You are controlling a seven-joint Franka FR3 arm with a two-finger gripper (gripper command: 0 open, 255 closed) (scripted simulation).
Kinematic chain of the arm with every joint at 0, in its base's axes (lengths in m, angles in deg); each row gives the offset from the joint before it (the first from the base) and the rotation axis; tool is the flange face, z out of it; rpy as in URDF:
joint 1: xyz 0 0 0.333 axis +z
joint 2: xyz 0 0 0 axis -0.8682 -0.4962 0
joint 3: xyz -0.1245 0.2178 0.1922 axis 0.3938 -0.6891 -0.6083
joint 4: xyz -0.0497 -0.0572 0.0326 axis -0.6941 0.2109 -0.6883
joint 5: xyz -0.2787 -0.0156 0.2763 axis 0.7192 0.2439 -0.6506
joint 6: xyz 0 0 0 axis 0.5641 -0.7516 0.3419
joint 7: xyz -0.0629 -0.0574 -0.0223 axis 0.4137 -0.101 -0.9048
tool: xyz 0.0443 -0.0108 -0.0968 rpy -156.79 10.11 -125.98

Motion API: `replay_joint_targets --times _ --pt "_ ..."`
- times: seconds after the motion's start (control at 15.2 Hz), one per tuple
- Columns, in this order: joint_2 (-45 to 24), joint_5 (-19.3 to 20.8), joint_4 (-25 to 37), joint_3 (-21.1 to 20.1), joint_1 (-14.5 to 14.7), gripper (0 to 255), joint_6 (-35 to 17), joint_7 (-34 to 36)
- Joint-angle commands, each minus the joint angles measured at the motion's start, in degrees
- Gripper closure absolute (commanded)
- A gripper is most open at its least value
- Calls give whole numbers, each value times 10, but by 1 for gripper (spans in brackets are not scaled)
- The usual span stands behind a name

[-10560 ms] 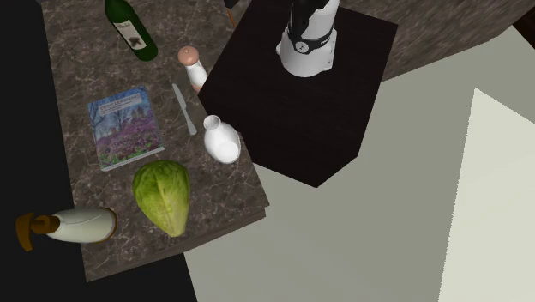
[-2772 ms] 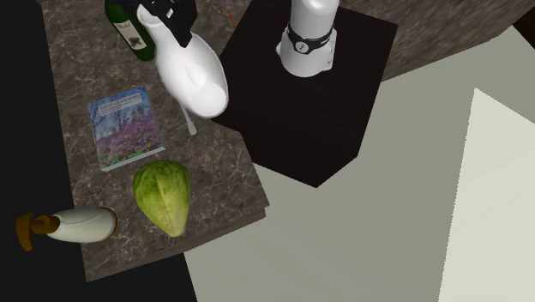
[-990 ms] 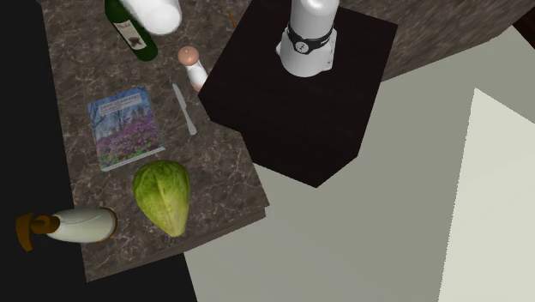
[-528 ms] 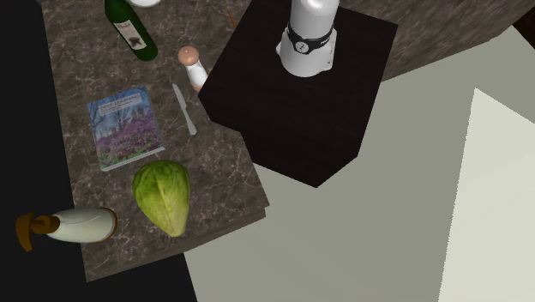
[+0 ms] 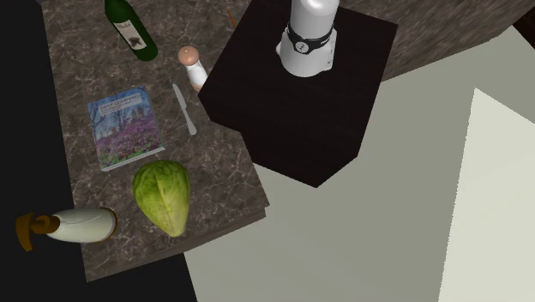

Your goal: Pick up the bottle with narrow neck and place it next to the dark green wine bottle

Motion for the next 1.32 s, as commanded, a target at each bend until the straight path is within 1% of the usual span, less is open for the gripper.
replay_joint_targets --times 0.0,0.13,0.26,0.4,0.46,0.53,0.59,0.66,0.73,0.86,0.92,0.99,1.25 --pt "-27 -4 30 40 10 255 -8 -36" --pt "-56 -13 60 85 24 255 -17 -74" --pt "-91 -30 92 141 44 255 -27 -115" --pt "-137 -61 126 214 75 255 -39 -164" --pt "-168 -85 145 266 101 255 -46 -194" --pt "-213 -126 164 349 147 255 -55 -235" --pt "-240 -153 185 566 337 255 -58 -264" --pt "-201 -118 210 614 400 255 -47 -250" --pt "-131 -49 239 564 391 255 -25 -216" --pt "-76 -2 297 613 462 255 -1 -212" --pt "-50 20 328 631 491 255 12 -212" --pt "-31 35 354 646 514 255 22 -215" --pt "-37 30 312 641 494 255 -12 -210"
